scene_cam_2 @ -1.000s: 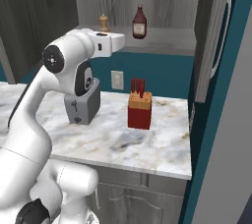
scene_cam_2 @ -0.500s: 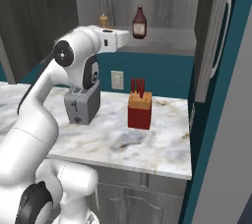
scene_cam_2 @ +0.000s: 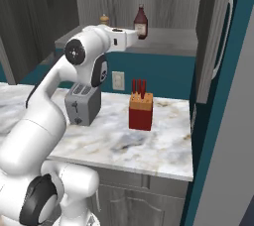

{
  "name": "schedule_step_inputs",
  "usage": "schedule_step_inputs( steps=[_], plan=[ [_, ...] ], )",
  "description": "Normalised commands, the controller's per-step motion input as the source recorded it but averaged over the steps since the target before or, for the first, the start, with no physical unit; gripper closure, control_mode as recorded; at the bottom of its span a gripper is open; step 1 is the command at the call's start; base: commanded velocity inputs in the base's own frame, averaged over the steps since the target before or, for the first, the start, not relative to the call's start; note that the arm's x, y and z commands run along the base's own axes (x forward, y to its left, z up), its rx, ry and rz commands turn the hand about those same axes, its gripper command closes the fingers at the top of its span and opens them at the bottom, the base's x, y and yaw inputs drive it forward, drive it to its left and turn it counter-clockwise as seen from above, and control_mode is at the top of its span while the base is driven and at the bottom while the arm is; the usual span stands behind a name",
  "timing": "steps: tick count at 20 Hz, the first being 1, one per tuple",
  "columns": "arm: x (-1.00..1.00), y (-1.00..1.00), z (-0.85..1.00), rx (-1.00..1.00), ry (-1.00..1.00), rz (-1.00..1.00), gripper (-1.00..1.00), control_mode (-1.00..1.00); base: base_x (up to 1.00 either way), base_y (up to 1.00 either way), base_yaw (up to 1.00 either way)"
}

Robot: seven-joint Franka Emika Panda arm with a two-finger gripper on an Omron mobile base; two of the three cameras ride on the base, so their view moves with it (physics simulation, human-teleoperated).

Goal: Take 2 condiments from the cabinet and move them on the counter near the stove.Make sure the condiments are lined up with each other, next to each other.

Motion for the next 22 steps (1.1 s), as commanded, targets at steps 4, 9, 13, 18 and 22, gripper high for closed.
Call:
schedule_step_inputs(
  steps=[4, 9, 13, 18, 22],
  plan=[
    [0.32, -0.05, 0.00, 0.00, 0.01, 0.00, -1.00, -1.00, 0.00, 0.00, 0.00],
    [0.38, 0.00, 0.00, 0.00, 0.01, 0.00, -1.00, -1.00, 0.00, 0.00, 0.00],
    [0.32, 0.00, 0.00, 0.00, 0.00, 0.00, -1.00, -1.00, 0.00, 0.00, 0.00],
    [0.26, -0.01, 0.00, 0.00, 0.00, 0.00, -1.00, -1.00, 0.00, 0.00, 0.00],
    [0.19, -0.04, 0.03, 0.00, 0.00, 0.00, -1.00, -1.00, 0.00, 0.00, 0.00]
  ],
)
